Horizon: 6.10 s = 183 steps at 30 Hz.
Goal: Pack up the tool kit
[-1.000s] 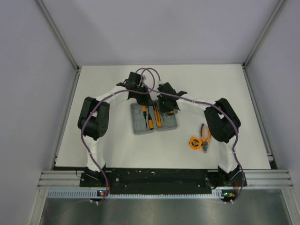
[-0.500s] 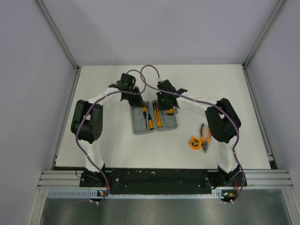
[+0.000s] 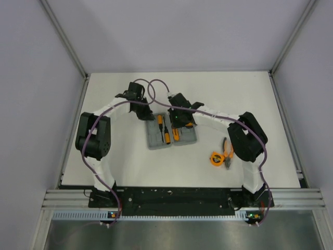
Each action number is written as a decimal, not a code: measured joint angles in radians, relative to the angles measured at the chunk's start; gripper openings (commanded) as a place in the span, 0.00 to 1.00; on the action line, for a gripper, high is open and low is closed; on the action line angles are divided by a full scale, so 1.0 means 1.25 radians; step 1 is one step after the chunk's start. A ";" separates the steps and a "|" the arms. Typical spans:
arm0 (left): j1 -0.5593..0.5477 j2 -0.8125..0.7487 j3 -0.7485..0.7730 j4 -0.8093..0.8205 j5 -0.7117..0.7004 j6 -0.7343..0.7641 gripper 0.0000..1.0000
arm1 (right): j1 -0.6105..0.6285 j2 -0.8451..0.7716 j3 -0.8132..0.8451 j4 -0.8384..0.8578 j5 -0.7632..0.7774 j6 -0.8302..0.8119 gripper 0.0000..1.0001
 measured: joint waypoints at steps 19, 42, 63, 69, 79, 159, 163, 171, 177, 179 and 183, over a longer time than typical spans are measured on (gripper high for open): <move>0.015 -0.005 -0.008 -0.010 -0.018 -0.002 0.12 | 0.009 0.023 -0.013 0.001 -0.006 0.003 0.00; 0.026 -0.019 -0.009 -0.019 -0.013 -0.005 0.20 | 0.010 0.056 0.116 -0.096 0.030 -0.016 0.11; 0.031 -0.131 -0.117 -0.030 0.008 -0.017 0.45 | -0.001 -0.474 -0.306 -0.375 0.220 0.302 0.86; 0.034 -0.132 -0.126 -0.030 0.019 -0.017 0.45 | -0.019 -0.485 -0.400 -0.420 0.207 0.392 0.89; 0.036 -0.132 -0.126 -0.030 0.029 -0.017 0.44 | -0.113 -0.458 -0.453 -0.417 0.171 0.490 0.90; 0.099 -0.018 -0.142 -0.038 0.110 0.004 0.31 | -0.110 0.020 0.076 -0.228 -0.113 -0.002 0.34; 0.099 -0.015 -0.143 -0.035 0.115 0.000 0.30 | -0.108 0.019 0.054 -0.233 -0.114 -0.001 0.34; 0.099 -0.014 -0.143 -0.035 0.110 -0.005 0.29 | -0.103 0.015 0.038 -0.256 -0.102 0.006 0.35; 0.099 -0.014 -0.143 -0.035 0.109 -0.005 0.28 | -0.090 0.015 0.038 -0.260 -0.075 0.009 0.37; 0.099 -0.014 -0.143 -0.035 0.109 -0.005 0.29 | -0.084 0.015 0.039 -0.263 -0.064 0.009 0.38; 0.098 -0.014 -0.143 -0.034 0.110 -0.005 0.29 | -0.068 0.016 0.041 -0.282 -0.042 0.014 0.38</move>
